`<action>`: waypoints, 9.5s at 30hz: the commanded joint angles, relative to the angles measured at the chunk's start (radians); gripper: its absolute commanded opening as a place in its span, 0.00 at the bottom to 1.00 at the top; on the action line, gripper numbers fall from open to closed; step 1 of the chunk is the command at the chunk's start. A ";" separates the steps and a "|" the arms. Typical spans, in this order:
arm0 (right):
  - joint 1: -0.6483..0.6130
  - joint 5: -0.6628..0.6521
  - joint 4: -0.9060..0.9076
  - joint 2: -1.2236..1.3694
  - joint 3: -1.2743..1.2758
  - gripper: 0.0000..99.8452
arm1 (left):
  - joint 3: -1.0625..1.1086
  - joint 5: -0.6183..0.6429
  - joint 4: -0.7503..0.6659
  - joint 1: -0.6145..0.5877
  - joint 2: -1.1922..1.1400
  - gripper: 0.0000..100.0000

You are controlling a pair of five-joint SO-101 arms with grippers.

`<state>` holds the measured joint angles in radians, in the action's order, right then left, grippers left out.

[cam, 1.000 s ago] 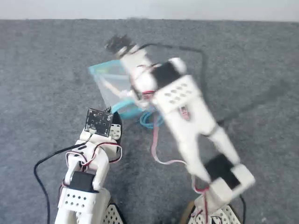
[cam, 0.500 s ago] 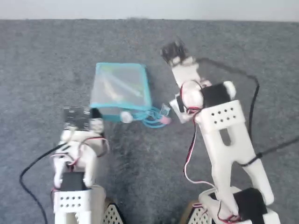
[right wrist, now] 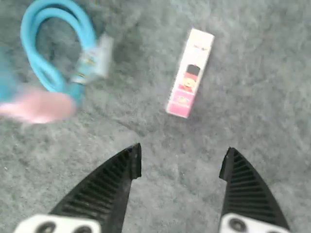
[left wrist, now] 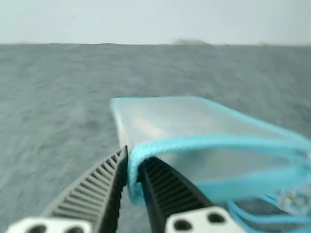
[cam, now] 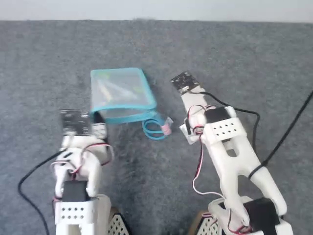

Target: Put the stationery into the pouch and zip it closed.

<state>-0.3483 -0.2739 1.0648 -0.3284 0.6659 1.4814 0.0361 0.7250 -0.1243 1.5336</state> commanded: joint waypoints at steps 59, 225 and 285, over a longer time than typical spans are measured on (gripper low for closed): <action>0.143 0.032 -0.028 0.050 -0.054 0.01 | 0.102 -0.029 -0.078 0.104 -0.002 0.01; -0.068 0.110 -0.056 -0.168 -0.203 0.01 | -0.079 -0.038 0.086 0.092 0.002 0.01; -0.220 -0.025 0.255 -0.349 0.094 0.33 | -0.094 0.006 0.055 0.043 -0.008 0.01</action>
<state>-0.5386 -0.3936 1.4484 -0.7841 0.7672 1.4569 0.0130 0.8247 -0.0706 1.5336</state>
